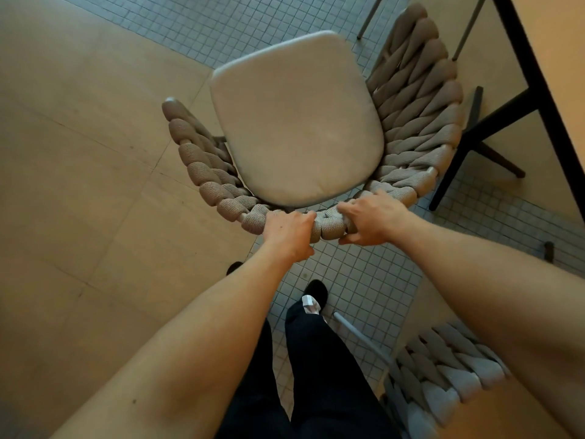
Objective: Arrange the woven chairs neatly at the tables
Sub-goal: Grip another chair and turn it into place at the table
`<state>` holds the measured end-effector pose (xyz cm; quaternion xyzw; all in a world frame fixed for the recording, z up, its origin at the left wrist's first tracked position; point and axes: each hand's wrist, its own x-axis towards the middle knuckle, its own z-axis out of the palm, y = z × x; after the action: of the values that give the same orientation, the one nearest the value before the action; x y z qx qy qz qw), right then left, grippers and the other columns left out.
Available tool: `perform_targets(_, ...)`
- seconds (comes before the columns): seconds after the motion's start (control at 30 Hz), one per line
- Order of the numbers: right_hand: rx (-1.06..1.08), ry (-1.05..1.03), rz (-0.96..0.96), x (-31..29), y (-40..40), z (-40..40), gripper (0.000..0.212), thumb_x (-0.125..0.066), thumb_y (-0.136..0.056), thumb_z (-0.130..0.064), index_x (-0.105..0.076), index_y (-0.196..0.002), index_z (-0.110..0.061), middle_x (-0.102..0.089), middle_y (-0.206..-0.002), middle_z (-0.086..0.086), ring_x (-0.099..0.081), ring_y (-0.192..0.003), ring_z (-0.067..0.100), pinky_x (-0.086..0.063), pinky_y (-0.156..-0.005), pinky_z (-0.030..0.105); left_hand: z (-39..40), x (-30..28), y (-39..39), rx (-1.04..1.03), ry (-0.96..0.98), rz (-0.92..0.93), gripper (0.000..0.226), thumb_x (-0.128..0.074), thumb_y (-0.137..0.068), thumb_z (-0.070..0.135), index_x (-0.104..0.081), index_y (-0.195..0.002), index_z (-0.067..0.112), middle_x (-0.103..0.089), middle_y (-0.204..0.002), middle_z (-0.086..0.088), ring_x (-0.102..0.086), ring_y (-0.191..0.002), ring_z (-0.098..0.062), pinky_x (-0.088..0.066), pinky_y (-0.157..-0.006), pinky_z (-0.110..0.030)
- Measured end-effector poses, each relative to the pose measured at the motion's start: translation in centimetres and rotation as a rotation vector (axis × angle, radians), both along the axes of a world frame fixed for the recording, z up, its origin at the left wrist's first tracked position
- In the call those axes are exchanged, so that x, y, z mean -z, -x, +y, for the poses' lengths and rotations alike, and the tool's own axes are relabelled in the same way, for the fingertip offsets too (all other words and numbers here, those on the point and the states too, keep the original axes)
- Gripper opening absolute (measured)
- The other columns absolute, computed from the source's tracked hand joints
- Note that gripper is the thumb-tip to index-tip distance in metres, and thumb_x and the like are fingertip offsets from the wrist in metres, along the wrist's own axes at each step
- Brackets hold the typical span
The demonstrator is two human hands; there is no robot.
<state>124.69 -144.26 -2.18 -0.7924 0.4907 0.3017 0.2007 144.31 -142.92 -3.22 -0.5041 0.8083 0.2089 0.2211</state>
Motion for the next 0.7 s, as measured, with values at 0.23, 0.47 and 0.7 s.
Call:
perform_targets(0.23,0.003,0.018,0.087,-0.3,1.6,-0.9,0.082,-0.047,-0.068,-0.098,-0.055,-0.116,-0.032,-0.065,-0.109,0.0,-0.063,-0.099,0.025,-0.037,-0.077,0.042,-0.5,0.1,1.9,-0.016,-0.005,0.095,0.046,-0.068,-0.087,0.031,-0.052,-0.13,0.035,-0.066,-0.109,0.001,-0.064,-0.1,-0.028,-0.044,-0.079,-0.045)
perform_targets(0.47,0.136,0.02,0.064,-1.5,-0.4,0.4,0.079,-0.046,-0.076,-0.093,-0.057,-0.118,-0.026,-0.063,-0.107,0.002,-0.06,-0.099,0.026,-0.042,-0.089,0.048,-1.4,-0.4,0.3,0.088,-0.044,0.083,0.045,-0.061,-0.089,0.025,-0.052,-0.131,0.038,-0.066,-0.108,0.003,-0.065,-0.096,-0.025,-0.044,-0.07,-0.04)
perform_targets(0.7,0.409,-0.037,-0.052,-2.3,-7.7,1.5,0.074,-0.05,-0.083,-0.085,-0.059,-0.12,-0.022,-0.064,-0.115,0.003,-0.059,-0.113,0.029,-0.036,-0.107,0.063,-4.8,-0.6,-6.3,0.272,-0.016,-0.033,0.059,-0.062,-0.092,0.031,-0.039,-0.143,0.05,-0.066,-0.118,0.008,-0.062,-0.107,-0.02,-0.052,-0.084,-0.041)
